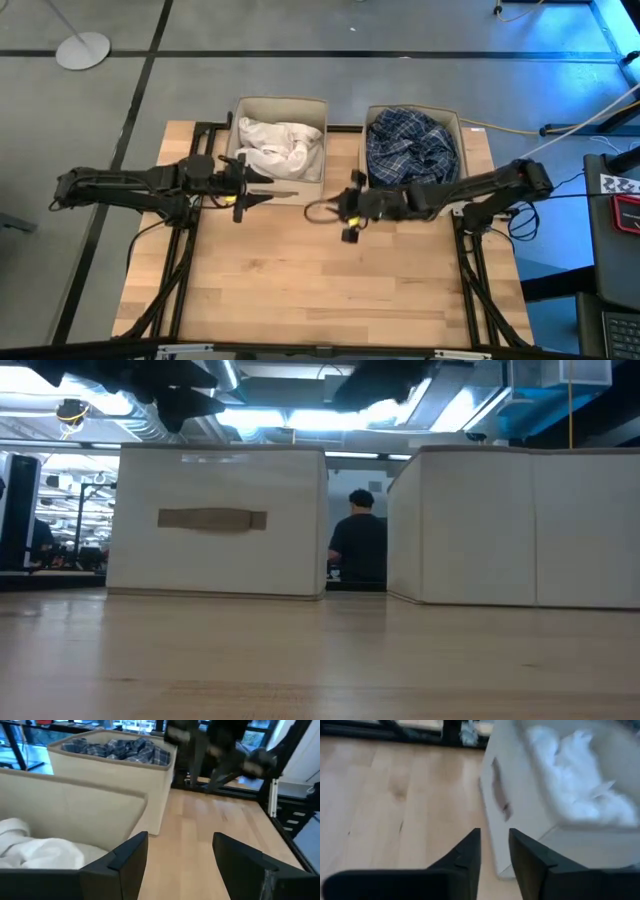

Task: Sort clothes
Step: Return to Home Position

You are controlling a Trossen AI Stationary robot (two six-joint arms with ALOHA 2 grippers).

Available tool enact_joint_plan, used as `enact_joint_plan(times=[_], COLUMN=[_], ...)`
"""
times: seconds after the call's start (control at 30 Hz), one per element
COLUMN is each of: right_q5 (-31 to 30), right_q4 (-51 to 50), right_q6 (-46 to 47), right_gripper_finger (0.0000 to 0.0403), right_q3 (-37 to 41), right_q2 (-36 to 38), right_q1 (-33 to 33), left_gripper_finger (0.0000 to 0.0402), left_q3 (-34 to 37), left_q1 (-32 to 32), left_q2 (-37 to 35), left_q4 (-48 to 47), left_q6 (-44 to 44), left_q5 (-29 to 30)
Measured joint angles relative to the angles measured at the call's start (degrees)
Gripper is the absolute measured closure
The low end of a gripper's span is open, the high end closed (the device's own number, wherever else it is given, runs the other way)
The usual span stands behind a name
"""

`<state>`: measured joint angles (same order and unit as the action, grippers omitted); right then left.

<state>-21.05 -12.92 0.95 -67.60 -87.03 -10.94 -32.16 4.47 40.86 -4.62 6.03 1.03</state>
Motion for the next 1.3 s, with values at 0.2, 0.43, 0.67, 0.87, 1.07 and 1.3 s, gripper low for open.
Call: enact_joint_plan(times=[0.2,0.43,0.67,0.87,1.07,1.3], right_q5=[5.89,13.67,14.07,14.61,18.38,26.41], right_q4=[-7.19,-1.61,13.57,26.04,39.19,40.42], right_q6=[-2.73,0.58,5.47,7.93,7.43,7.58], right_gripper_finger=[0.0367,0.0394,0.0385,0.0384,0.0398,0.0394], right_q3=[-2.23,11.48,29.86,41.20,46.67,46.60], right_q2=[11.60,30.14,43.44,45.45,40.45,39.44], right_q1=[3.64,1.55,-5.38,-9.82,-7.78,-0.41], left_gripper_finger=[0.0188,0.0188,0.0188,0.0188,0.0188,0.0188], left_q3=[0.00,0.70,8.75,16.76,20.68,19.73], left_q1=[-0.02,-0.20,-1.75,-4.18,-5.25,-4.83], left_q2=[-2.11,-5.59,-9.84,-14.15,-15.16,-17.57], left_q4=[-2.13,-2.66,4.20,13.39,21.03,22.18], left_q6=[-0.36,-0.40,2.27,4.96,6.22,3.81], left_q5=[2.64,2.66,2.63,2.78,2.69,1.96])
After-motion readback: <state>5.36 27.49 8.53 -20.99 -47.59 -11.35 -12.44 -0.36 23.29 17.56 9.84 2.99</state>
